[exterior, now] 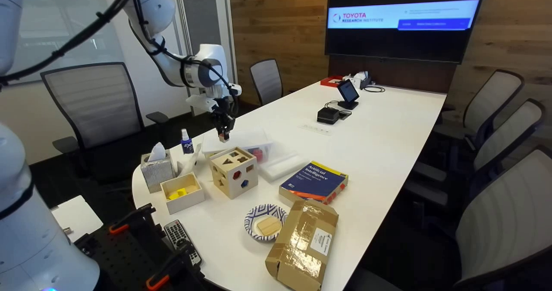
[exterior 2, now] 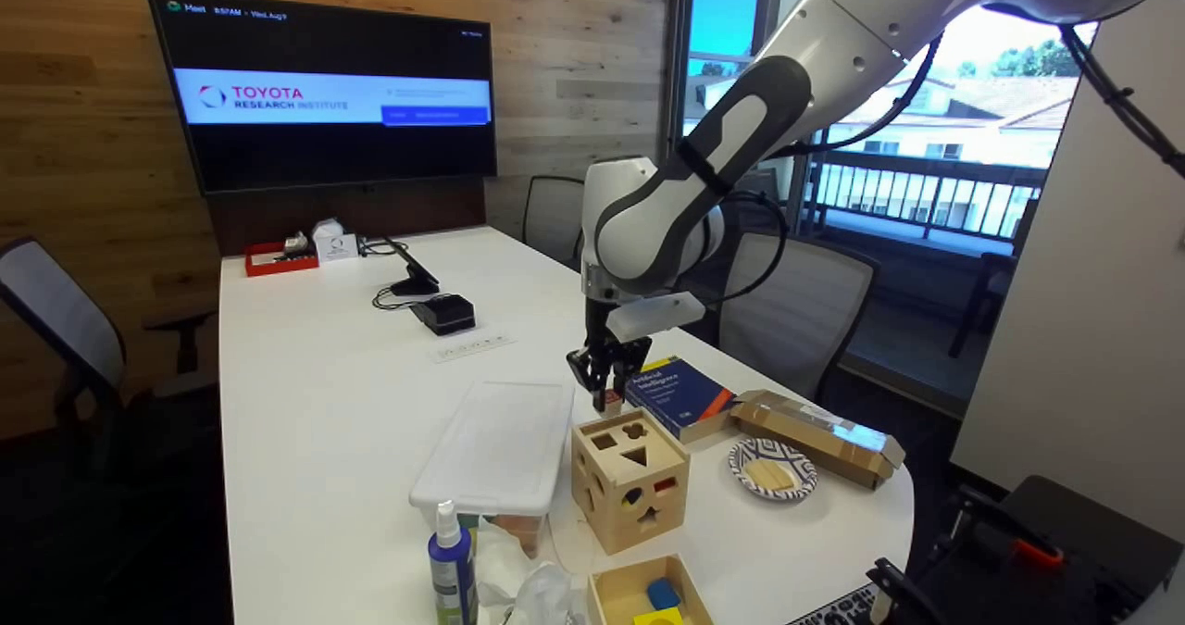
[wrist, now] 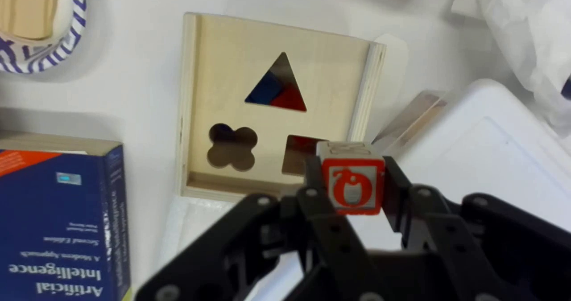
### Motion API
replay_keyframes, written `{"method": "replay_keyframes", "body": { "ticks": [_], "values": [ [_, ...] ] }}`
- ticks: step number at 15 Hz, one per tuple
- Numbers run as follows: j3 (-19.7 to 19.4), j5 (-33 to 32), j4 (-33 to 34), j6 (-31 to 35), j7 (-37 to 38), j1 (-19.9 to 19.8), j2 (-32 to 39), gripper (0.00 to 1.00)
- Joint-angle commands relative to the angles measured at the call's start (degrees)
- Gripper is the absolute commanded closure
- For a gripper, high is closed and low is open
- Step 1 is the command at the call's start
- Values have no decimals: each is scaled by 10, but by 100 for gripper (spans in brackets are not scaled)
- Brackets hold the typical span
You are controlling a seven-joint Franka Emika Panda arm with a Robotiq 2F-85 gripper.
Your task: Remove one cube from the box and place it inside the wooden toy box.
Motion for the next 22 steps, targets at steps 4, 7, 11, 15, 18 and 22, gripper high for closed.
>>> {"method": "replay_keyframes", "body": {
  "ticks": [4,7,11,15,18,22],
  "values": [
    [9,-17,35,-3,-116,-4,61,91],
    [2,-21,30,26,-113,-2,66,91],
    [-9,-16,33,68,-98,-1,73,91],
    [-14,-8,29,84,-93,-5,75,91],
    [-16,4,30,77,-72,-6,79,91],
    [-18,22,34,72,-30,-3,83,91]
  ]
}}
